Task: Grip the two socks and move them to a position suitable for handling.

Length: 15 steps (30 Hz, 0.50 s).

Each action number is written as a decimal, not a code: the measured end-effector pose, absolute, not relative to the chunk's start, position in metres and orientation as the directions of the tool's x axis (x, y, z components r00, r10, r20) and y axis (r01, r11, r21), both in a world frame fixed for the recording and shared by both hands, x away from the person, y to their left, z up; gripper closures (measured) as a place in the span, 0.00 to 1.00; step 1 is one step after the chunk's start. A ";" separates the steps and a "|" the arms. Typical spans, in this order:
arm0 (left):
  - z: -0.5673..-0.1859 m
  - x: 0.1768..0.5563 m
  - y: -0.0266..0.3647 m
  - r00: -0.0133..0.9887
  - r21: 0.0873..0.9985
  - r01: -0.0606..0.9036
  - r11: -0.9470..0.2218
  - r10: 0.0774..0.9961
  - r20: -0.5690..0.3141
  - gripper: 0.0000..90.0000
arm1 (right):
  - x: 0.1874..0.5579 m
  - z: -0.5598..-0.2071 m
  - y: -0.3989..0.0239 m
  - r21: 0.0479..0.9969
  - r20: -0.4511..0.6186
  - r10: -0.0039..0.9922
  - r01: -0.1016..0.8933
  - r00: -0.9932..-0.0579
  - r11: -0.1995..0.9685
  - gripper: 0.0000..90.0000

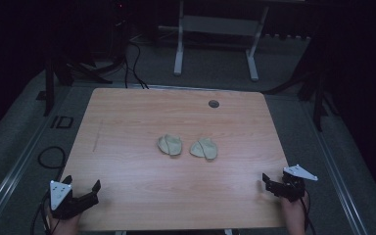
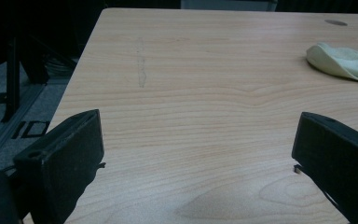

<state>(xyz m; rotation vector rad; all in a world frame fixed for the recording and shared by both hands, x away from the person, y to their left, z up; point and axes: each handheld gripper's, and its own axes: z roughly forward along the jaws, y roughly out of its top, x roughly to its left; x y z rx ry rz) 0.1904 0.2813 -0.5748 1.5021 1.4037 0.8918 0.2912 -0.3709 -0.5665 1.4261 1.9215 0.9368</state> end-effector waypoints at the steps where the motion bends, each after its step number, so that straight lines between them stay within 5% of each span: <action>1: -0.575 0.190 0.281 0.105 0.931 0.365 0.017 0.993 -0.059 0.02 | 0.291 -0.566 -0.370 0.799 -0.038 0.960 0.569 -0.276 0.195 0.14; 7: -0.571 0.188 0.280 0.087 0.941 0.337 0.043 0.993 -0.076 0.04 | 0.291 -0.563 -0.367 0.795 -0.026 0.965 0.579 -0.262 0.179 0.15; 15: -0.568 0.189 0.277 0.125 0.907 0.416 0.067 0.984 -0.130 0.04 | 0.292 -0.559 -0.354 0.754 0.002 0.949 0.624 -0.314 0.205 0.15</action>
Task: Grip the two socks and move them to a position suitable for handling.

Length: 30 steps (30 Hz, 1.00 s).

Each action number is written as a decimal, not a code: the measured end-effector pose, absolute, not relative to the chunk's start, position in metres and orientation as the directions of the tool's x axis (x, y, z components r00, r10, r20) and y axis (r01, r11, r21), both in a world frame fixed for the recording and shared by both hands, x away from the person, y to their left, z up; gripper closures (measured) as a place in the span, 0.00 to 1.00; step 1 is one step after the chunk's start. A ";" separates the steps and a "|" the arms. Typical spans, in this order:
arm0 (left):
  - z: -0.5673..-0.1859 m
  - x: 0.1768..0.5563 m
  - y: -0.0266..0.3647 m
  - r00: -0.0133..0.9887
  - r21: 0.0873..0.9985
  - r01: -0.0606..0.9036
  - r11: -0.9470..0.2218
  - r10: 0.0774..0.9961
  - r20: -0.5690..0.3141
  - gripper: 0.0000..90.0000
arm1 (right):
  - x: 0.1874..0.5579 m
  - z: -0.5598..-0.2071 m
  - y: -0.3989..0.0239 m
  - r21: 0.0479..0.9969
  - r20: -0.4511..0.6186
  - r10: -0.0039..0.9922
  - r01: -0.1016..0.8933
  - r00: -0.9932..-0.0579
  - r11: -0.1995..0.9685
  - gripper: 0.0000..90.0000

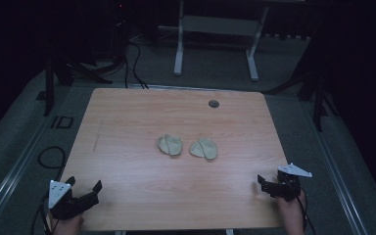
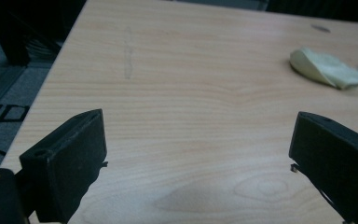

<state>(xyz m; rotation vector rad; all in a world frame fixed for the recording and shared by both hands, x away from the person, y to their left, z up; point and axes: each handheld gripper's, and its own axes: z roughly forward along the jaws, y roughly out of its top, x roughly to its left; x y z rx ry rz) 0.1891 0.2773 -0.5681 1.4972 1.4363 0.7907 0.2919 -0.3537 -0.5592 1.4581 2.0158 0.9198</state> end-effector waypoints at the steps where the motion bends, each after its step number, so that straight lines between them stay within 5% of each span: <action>1: -0.568 0.189 0.277 0.125 0.907 0.416 0.067 0.984 -0.130 0.04 | 0.292 -0.559 -0.354 0.754 0.002 0.949 0.624 -0.314 0.205 0.15; 30: -0.567 0.192 0.262 0.225 0.878 0.479 0.007 0.965 -0.131 0.04 | 0.338 -0.538 -0.252 0.741 0.081 0.849 0.601 -0.522 0.299 0.15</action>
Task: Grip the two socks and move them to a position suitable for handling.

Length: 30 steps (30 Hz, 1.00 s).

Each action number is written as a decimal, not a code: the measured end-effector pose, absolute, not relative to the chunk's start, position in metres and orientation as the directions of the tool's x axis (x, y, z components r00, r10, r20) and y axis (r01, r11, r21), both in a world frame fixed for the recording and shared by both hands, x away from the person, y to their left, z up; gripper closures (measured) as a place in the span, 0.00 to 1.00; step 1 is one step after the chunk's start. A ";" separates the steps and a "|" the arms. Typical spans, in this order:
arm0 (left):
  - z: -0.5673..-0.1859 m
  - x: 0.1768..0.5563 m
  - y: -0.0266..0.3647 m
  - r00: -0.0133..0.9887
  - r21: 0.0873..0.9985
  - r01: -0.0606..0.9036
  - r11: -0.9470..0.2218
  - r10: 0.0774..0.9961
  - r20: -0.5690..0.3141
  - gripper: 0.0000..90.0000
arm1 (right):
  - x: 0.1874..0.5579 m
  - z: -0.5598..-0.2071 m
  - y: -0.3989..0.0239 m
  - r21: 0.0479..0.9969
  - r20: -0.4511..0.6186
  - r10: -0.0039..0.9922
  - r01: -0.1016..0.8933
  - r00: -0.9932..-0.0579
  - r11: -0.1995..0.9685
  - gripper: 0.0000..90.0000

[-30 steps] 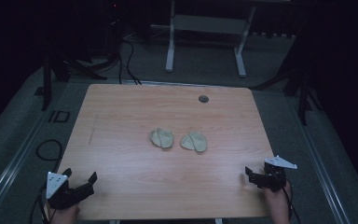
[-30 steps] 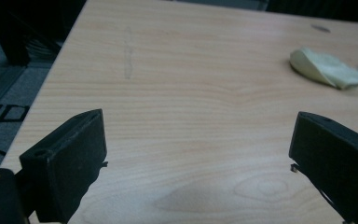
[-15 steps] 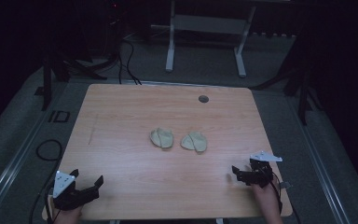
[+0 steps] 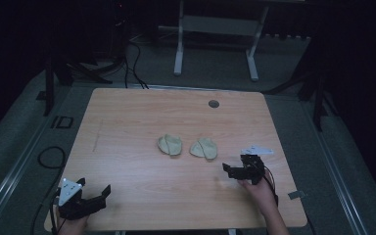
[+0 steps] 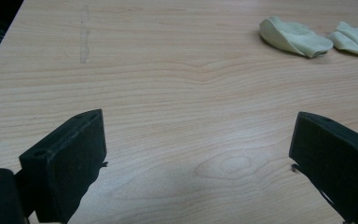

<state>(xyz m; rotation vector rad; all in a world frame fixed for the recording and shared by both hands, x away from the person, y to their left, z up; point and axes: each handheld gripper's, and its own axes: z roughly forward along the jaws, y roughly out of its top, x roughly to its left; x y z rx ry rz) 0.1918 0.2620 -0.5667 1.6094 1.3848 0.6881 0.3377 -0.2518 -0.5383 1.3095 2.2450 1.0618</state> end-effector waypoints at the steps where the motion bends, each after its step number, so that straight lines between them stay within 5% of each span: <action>1: -0.567 0.192 0.262 0.226 0.878 0.479 0.006 0.965 -0.130 0.04 | 0.338 -0.538 -0.252 0.741 0.081 0.849 0.601 -0.522 0.299 0.15; 16: -0.570 0.197 0.260 0.253 0.875 0.483 -0.003 0.958 -0.136 0.04 | 0.385 -0.530 -0.182 0.720 -0.005 0.791 0.547 -0.611 0.427 0.31; 30: -0.570 0.197 0.260 0.263 0.880 0.475 -0.001 0.954 -0.141 0.04 | 0.406 -0.557 -0.146 0.674 -0.106 0.765 0.520 -0.636 0.526 0.46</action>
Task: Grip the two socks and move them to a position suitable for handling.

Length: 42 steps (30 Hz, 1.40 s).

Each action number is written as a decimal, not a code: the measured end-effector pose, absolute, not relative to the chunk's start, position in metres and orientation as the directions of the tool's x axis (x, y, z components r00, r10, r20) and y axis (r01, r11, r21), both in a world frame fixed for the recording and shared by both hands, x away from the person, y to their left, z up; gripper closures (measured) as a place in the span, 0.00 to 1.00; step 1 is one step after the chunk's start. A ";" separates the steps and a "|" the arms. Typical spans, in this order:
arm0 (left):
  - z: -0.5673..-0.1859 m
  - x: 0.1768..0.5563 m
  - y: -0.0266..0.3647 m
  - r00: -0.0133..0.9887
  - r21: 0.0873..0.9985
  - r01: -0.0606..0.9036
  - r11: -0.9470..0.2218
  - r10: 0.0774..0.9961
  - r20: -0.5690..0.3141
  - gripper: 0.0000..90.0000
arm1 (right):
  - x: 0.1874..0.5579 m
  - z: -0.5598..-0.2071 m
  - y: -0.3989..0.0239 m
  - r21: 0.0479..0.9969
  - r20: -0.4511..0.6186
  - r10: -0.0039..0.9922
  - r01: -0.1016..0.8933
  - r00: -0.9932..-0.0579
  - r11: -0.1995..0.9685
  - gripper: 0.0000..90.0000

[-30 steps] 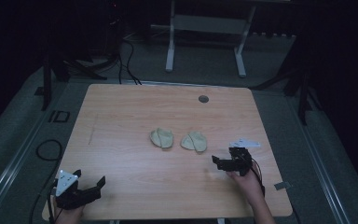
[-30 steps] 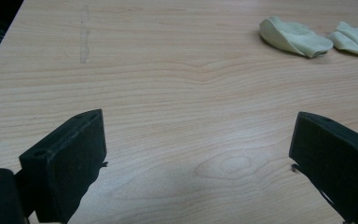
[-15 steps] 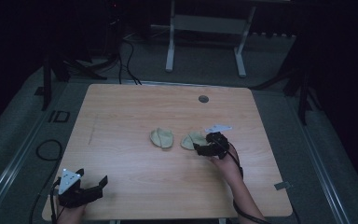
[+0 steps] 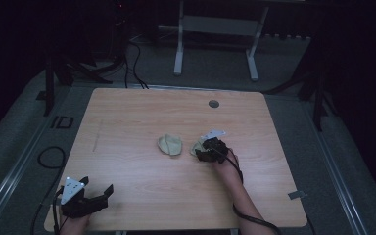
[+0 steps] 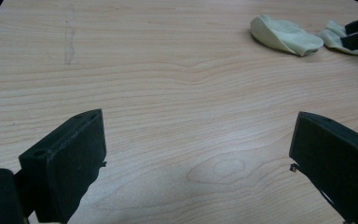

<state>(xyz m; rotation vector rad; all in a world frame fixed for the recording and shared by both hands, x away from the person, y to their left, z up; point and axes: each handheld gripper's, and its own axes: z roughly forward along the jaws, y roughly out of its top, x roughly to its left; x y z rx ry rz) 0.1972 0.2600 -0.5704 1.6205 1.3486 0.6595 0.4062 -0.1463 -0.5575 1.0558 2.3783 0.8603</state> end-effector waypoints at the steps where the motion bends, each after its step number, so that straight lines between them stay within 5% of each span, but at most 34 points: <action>1: -0.570 0.197 0.260 0.263 0.881 0.474 -0.001 0.954 -0.140 0.04 | 0.402 -0.559 -0.145 0.686 -0.116 0.765 0.506 -0.633 0.523 0.51; 8: -0.571 0.197 0.258 0.262 0.879 0.477 -0.002 0.955 -0.140 0.04 | 0.399 -0.558 -0.141 0.680 -0.106 0.789 0.534 -0.606 0.502 0.78; 9: -0.570 0.196 0.258 0.265 0.879 0.477 -0.006 0.954 -0.137 0.04 | 0.400 -0.556 -0.138 0.663 -0.135 0.802 0.548 -0.582 0.510 0.91; 10: -0.570 0.196 0.257 0.267 0.880 0.475 -0.004 0.953 -0.140 0.04 | 0.401 -0.555 -0.139 0.661 -0.125 0.807 0.558 -0.578 0.502 0.92; 25: -0.567 0.200 0.247 0.279 0.878 0.478 -0.013 0.950 -0.138 0.04 | 0.378 -0.503 -0.143 0.701 -0.092 0.812 0.542 -0.577 0.464 0.93; 42: -0.568 0.208 0.246 0.307 0.872 0.489 -0.011 0.938 -0.160 0.04 | 0.290 -0.459 -0.155 0.768 -0.104 0.772 0.442 -0.627 0.463 0.93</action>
